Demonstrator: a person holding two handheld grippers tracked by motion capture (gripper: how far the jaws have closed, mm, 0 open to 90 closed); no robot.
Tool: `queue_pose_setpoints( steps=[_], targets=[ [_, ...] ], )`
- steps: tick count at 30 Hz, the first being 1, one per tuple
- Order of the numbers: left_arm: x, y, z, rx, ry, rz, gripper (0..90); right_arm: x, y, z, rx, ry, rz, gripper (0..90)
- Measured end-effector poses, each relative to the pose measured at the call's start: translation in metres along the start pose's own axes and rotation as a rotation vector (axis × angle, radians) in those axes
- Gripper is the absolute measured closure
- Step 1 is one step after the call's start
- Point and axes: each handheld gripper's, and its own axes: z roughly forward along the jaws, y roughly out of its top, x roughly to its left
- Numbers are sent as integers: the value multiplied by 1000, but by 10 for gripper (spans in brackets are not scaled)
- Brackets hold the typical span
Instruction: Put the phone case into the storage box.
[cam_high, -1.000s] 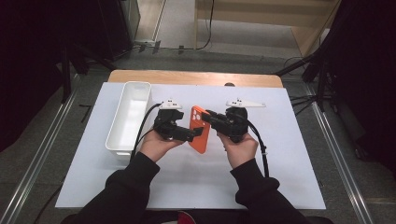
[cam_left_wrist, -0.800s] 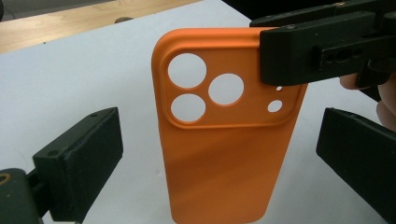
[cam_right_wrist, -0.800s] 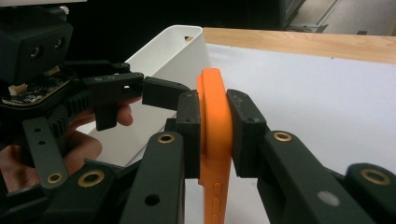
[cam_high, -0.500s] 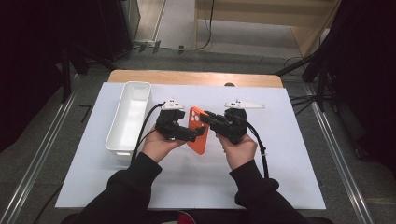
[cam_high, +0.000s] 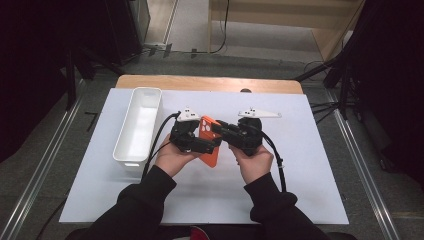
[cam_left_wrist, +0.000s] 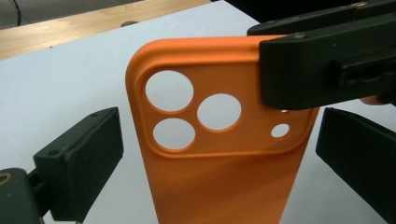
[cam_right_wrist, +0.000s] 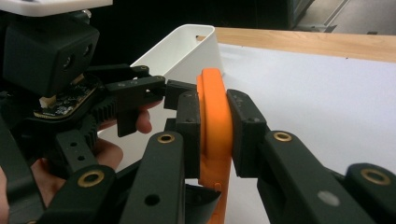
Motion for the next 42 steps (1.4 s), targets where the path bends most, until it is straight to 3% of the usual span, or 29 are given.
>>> queue_pose_setpoints(
  steps=[7,15,35,42],
  targets=[
    [-1,-2,3,2,13,0,13,2,-1,1,5,0,1,747],
    [-2,-3,1,-20,14,-6,139,4,-3,4,16,7,2,747],
    [-3,-2,0,-36,4,-18,162,4,-3,2,-2,16,14,735],
    [-2,-2,0,-23,6,-4,162,3,1,-4,-45,33,18,660]
  ],
)
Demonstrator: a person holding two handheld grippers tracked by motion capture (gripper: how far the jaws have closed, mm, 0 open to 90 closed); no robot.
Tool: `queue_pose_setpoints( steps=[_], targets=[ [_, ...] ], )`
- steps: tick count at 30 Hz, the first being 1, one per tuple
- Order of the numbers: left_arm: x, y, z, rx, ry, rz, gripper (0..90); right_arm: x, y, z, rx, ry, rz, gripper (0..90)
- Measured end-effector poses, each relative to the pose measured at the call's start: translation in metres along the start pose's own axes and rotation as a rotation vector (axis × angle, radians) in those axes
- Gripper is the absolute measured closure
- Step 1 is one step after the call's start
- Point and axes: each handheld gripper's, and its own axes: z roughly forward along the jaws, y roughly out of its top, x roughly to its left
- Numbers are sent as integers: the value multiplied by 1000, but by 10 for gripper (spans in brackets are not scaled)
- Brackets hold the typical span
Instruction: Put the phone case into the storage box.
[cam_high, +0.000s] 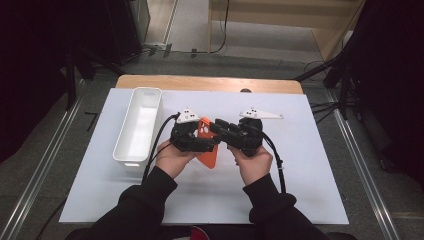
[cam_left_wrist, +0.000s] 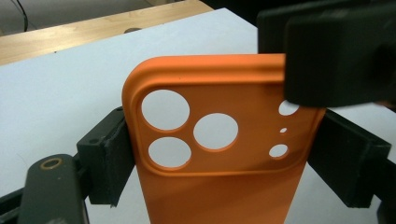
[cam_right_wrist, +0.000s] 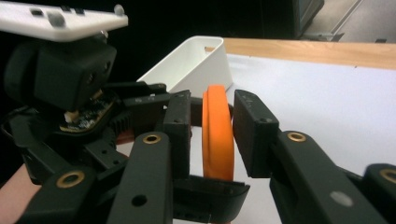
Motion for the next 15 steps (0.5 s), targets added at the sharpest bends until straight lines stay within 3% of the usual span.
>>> queue_pose_setpoints(
  steps=[9,15],
  targets=[
    [3,1,-1,0,6,-2,162,-4,8,-11,-40,-4,-20,601],
    [8,3,-5,-2,8,-9,162,-11,12,-16,-39,-15,-13,569]
  ],
)
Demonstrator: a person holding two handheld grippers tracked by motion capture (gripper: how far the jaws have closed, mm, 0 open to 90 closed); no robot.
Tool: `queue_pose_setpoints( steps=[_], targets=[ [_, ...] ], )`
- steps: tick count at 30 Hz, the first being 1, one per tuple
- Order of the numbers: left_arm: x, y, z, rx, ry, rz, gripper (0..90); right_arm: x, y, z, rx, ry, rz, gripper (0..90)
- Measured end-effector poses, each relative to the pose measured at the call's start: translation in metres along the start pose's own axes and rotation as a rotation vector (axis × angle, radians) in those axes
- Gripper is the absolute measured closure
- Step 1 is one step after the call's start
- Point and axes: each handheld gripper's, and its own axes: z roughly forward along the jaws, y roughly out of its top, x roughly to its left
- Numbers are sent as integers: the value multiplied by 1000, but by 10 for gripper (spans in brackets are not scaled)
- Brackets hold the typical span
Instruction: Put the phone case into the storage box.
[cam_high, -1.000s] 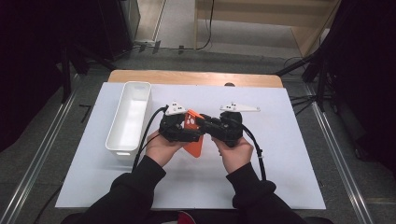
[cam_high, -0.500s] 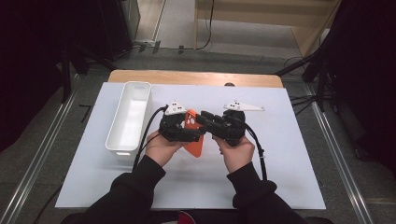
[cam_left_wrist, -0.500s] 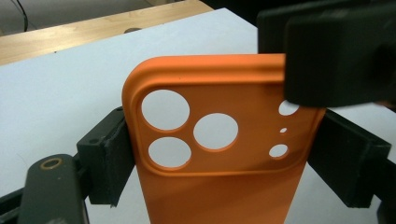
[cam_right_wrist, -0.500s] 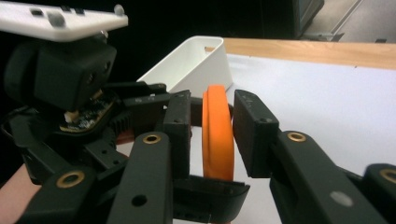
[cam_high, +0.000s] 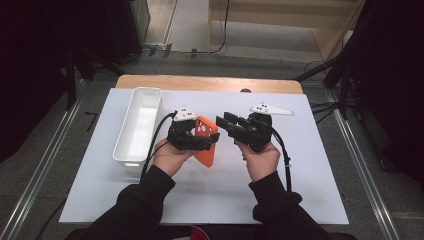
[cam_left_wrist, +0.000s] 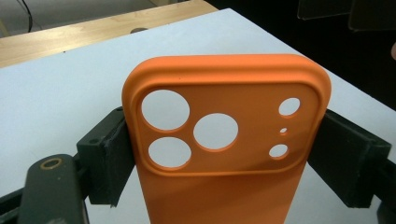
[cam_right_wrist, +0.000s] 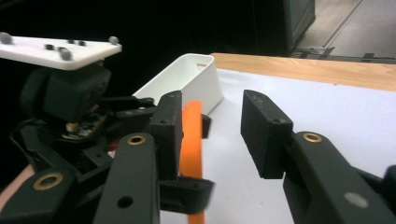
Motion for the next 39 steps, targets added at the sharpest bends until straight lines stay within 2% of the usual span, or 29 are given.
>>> queue_pose_setpoints(
  steps=[5,11,15,22,28,31,39],
  targets=[
    [3,2,-3,2,-12,-9,161,-12,-1,0,17,-29,-23,519],
    [2,4,-5,10,-28,-5,161,-24,-3,1,25,-28,-9,449],
    [2,5,-6,16,-40,-6,161,-30,-6,2,22,-29,-43,397],
    [3,6,-8,20,-50,-7,161,-40,-10,-1,31,-24,-51,357],
    [3,6,-8,27,-55,-5,161,-45,-16,-5,51,-1,-48,337],
    [3,7,-9,30,-56,-1,161,-46,-20,-7,60,26,-31,335],
    [3,7,-10,33,-58,1,161,-47,-24,-16,68,53,-41,304]
  ],
)
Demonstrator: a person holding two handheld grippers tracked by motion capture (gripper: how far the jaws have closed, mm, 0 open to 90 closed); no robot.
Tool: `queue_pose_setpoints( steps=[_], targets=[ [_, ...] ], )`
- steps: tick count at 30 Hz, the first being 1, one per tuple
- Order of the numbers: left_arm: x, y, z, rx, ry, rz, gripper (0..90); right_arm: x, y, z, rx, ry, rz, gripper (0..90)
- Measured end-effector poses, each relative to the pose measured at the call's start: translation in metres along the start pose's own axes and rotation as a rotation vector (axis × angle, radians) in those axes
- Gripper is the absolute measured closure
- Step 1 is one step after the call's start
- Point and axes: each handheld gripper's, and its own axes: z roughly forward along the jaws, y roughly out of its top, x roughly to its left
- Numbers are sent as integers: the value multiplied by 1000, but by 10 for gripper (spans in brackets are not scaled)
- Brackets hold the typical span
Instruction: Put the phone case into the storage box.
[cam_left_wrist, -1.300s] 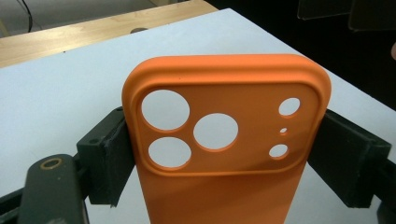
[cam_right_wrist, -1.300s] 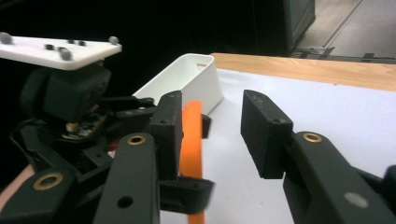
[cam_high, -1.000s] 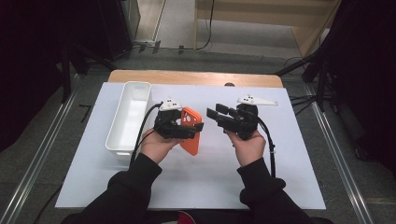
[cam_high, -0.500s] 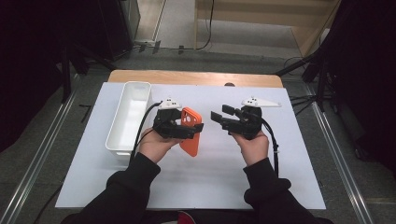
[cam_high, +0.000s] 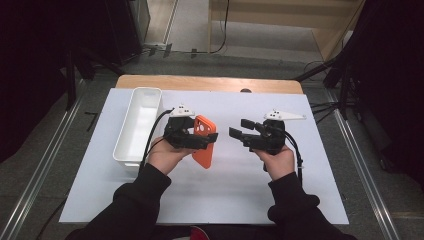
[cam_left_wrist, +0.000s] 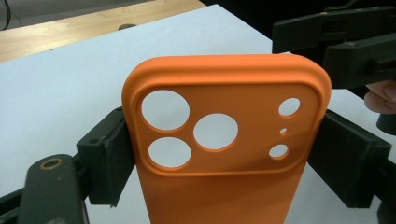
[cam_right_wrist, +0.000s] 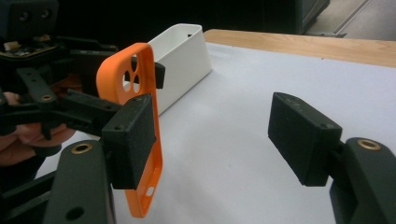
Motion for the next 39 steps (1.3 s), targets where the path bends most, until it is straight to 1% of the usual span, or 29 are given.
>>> queue_pose_setpoints(
  steps=[4,8,10,12,16,21,27,33,39],
  targets=[
    [1,0,-1,1,-1,0,161,1,-4,-4,5,5,-12,272],
    [1,0,-1,3,1,3,161,0,-12,-6,45,6,-26,272],
    [1,0,-1,3,1,3,161,-1,-17,-8,51,7,-26,272],
    [1,0,0,5,1,4,161,-1,-20,-10,63,21,-26,272],
    [0,0,0,7,-2,7,161,1,-25,-12,84,25,-42,272],
    [0,0,0,6,-5,7,161,2,-32,-14,97,32,-60,269],
    [0,0,-1,7,-9,6,161,5,-38,-16,111,47,-62,268],
    [1,0,-2,4,-7,7,161,7,-44,-20,124,61,-81,268],
    [1,0,-3,-2,-5,8,161,8,-51,-26,135,69,-74,267]
  ],
)
